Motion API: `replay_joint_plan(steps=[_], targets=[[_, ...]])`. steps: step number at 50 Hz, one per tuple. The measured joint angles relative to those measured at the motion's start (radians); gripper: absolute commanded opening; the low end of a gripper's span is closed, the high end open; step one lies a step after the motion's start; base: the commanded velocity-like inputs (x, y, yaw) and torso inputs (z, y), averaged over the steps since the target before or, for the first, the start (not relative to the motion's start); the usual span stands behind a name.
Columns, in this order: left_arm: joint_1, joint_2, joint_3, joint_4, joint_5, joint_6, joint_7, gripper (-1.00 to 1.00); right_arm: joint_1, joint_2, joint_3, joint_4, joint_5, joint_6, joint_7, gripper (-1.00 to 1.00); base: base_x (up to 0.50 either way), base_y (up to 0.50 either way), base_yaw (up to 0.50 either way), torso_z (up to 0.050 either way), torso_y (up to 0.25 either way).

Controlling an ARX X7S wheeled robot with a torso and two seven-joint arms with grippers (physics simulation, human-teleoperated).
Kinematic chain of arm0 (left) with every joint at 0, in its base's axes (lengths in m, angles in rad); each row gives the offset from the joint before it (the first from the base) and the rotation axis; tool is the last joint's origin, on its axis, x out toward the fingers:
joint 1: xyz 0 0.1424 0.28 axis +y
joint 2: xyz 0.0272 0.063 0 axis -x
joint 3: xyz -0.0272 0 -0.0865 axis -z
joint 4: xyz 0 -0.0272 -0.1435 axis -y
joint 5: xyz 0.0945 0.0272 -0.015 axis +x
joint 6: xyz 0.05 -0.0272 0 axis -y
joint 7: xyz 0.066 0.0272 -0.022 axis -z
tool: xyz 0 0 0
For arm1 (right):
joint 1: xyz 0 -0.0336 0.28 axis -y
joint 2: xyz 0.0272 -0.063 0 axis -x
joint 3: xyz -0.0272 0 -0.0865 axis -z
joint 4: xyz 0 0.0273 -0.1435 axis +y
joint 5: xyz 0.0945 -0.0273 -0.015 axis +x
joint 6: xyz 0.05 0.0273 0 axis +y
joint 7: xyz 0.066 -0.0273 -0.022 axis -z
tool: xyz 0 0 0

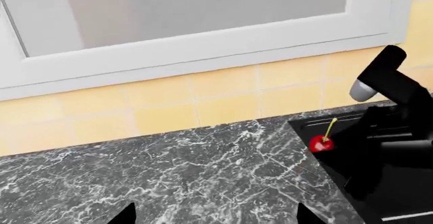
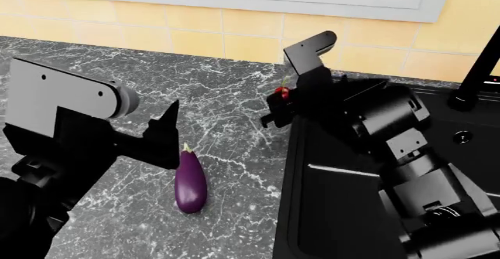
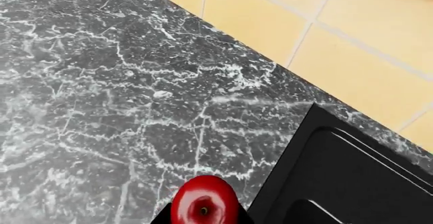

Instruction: Pick up the fruits and vegetables and place them in the sink. Turn on the sink faucet to wash them. Then turn the sink off and put them in the tray.

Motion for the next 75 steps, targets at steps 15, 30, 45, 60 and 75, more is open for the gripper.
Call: replay_joint_plan(steps=[15,30,45,60,75], targets=[[-0.031,0.032,0.162,-0.051,-0.23,0.096,-0.359,1.0,0.049,0.042,0.041,-0.139,0.038,0.093,0.044,-1.0,0.0,0.0,0.0,0.0,0.0],[-0.015,0.088,0.311,-0.123,-0.269,0.144,-0.539,1.0,0.091,0.066,0.068,-0.236,0.068,0.152,0.07,-1.0,0.0,0.0,0.0,0.0,0.0],[0.021,0.157,0.414,-0.208,-0.171,0.149,-0.544,1.0,0.112,0.078,0.089,-0.306,0.092,0.185,0.091,-1.0,0.0,0.0,0.0,0.0,0.0],[0.057,0.196,0.463,-0.274,-0.079,0.164,-0.512,1.0,0.114,0.083,0.086,-0.326,0.099,0.187,0.097,-1.0,0.0,0.0,0.0,0.0,0.0],[0.118,0.211,0.485,-0.317,-0.01,0.195,-0.463,1.0,0.111,0.083,0.079,-0.324,0.1,0.174,0.097,-1.0,0.0,0.0,0.0,0.0,0.0]])
